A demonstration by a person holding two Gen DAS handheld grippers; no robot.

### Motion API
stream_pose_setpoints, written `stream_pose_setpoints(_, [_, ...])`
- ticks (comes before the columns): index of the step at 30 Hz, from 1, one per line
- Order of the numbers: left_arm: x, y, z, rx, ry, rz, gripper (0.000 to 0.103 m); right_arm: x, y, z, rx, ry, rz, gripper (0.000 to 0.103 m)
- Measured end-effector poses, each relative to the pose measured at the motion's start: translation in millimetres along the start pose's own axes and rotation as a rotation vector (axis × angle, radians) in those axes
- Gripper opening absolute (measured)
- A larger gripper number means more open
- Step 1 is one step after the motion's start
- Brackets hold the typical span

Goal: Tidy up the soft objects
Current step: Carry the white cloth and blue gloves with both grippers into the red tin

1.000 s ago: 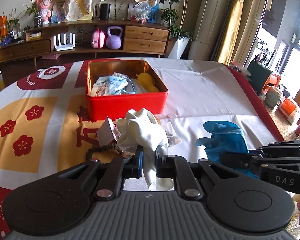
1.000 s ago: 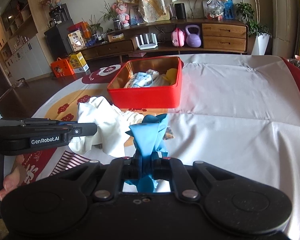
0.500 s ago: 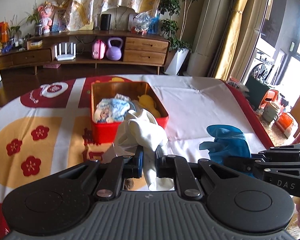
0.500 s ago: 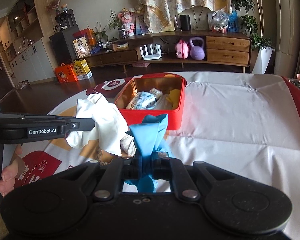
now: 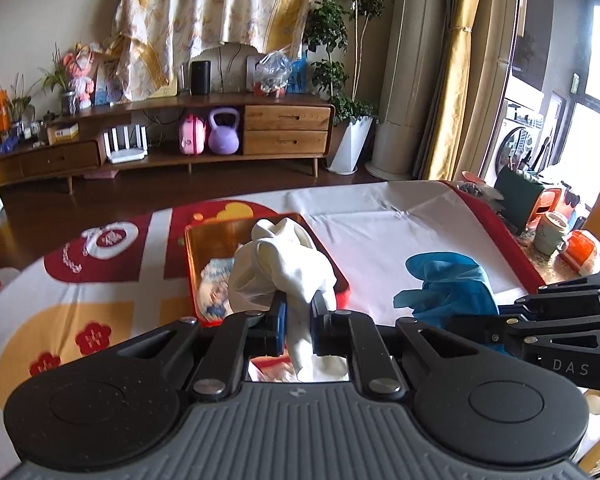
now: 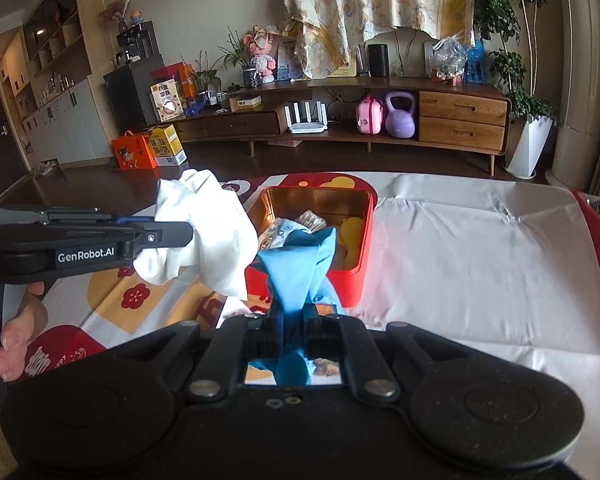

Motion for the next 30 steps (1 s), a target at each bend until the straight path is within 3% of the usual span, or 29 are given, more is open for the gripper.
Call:
stream_pose_setpoints(16, [-32, -49, -42, 0.020, -0.032, -0.051, 0.012, 13, -53, -28, -0.011, 0.048, 0.042, 0.007])
stream_pose_setpoints(30, [-50, -112, -48, -0.030, -0.010, -0.071, 0.012, 28, -109, -45, -0.025, 0.030, 0.047, 0.007])
Point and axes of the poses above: each gripper's, at about its wrist camera, not at the fingertips, and y roughly against the way its jaws point, x to its right, z to its underside, the point moved 9 cm from there along -y, roughly the way its jaws point, and after that the axes turned 3 degrees about x, right-handed, at the moved point
